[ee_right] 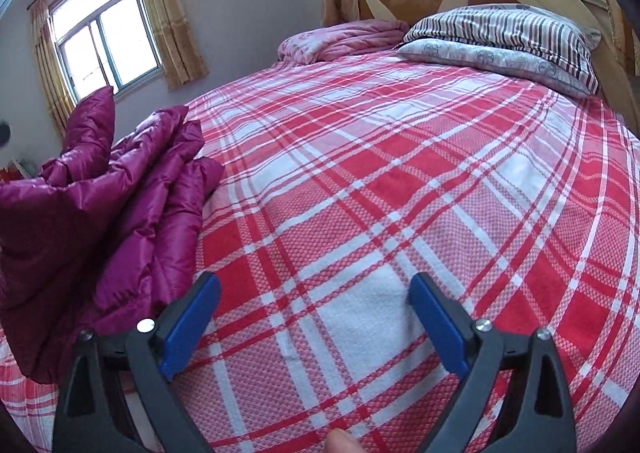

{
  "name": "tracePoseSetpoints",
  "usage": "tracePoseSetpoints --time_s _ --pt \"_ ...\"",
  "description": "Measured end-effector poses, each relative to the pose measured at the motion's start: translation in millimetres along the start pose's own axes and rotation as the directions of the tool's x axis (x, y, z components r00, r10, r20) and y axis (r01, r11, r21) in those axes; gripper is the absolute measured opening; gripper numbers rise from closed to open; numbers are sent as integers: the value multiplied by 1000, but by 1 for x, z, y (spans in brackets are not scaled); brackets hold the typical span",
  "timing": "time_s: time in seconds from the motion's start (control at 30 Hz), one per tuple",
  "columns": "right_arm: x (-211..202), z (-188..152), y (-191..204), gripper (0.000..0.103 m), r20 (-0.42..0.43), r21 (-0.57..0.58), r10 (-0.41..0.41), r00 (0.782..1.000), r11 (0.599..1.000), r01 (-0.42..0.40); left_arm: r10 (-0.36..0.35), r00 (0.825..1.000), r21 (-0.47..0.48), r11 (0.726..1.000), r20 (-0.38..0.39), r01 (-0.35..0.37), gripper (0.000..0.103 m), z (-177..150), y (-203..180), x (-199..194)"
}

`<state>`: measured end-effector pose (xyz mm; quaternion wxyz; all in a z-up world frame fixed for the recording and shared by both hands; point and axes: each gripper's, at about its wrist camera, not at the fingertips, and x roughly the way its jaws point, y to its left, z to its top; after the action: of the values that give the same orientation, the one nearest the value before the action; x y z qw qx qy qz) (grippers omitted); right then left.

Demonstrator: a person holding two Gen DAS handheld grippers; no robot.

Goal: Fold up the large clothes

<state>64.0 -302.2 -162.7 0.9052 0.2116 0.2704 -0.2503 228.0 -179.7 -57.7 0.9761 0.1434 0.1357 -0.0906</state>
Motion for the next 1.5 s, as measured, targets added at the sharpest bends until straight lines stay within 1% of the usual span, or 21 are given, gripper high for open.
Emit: tracePoseSetpoints --time_s 0.07,0.13,0.2,0.3,0.37,0.4,0.47,0.5,0.53,0.57,0.63,0.77,0.87,0.97,1.07,1.1,1.2,1.33,1.4,1.47,1.5 --pt "-8 6 2 92 14 3 43 999 999 -43 64 995 -42 997 -77 -67 89 -8 25 37" --pt "-18 16 8 88 39 1 74 996 997 -75 82 986 -70 993 -142 -93 89 -15 41 70" --pt "-35 33 17 85 79 12 146 986 989 -147 98 978 -78 990 -186 -114 89 -21 48 95" --pt "-50 58 45 82 109 -42 257 960 966 -254 30 968 -89 995 -250 -54 89 -30 34 119" --pt "-44 69 72 77 50 -109 356 933 931 -349 -7 974 -62 998 -226 -8 89 -33 11 119" --pt "-38 70 80 69 16 -122 377 926 920 -372 1 980 -17 1000 -199 -4 89 -33 -1 116" --pt "-14 64 93 53 -103 -139 361 927 917 -373 -1 991 60 998 -131 9 89 -30 -22 102" --pt "-5 57 95 38 -147 -147 340 929 921 -360 -15 994 85 996 -109 24 89 -27 -30 97" --pt "4 48 94 30 -180 -158 308 934 928 -337 -32 995 106 993 -91 41 89 -26 -37 93" --pt "13 38 90 27 -207 -164 281 937 934 -316 -42 996 121 991 -79 52 89 -25 -42 90" --pt "22 21 80 22 -240 -150 274 931 938 -314 -79 994 143 986 -72 89 90 -23 -52 85" --pt "23 17 74 20 -265 -173 251 931 937 -302 -104 992 188 976 -67 115 90 -20 -64 82" --pt "16 30 74 24 -264 -180 238 935 940 -290 -101 993 121 987 -57 107 90 -6 -41 82" --pt "-7 55 80 30 -155 -222 204 966 946 -236 -37 997 19 999 -74 39 90 7 -7 93" --pt "-17 82 103 37 -89 -256 224 971 936 -240 31 991 -37 999 -128 -36 90 9 18 116" --pt "-13 91 113 43 -82 -265 233 969 932 -246 47 988 -48 997 -144 -55 90 8 22 123" --pt "-4 116 144 52 -43 -290 277 960 916 -277 94 975 -84 990 -202 -113 90 8 33 142" --pt "39 141 168 52 -111 -207 369 923 899 -385 54 965 -165 981 -258 -99 90 10 41 153" --pt "57 145 171 52 -123 -185 360 925 907 -378 45 965 -155 984 -259 -88 90 13 33 153" --pt "82 144 167 52 -138 -192 309 941 924 -331 34 968 -138 988 -248 -71 90 17 20 153" --pt "81 141 162 52 -139 -196 283 949 931 -307 22 969 -119 991 -245 -53 90 17 10 152"
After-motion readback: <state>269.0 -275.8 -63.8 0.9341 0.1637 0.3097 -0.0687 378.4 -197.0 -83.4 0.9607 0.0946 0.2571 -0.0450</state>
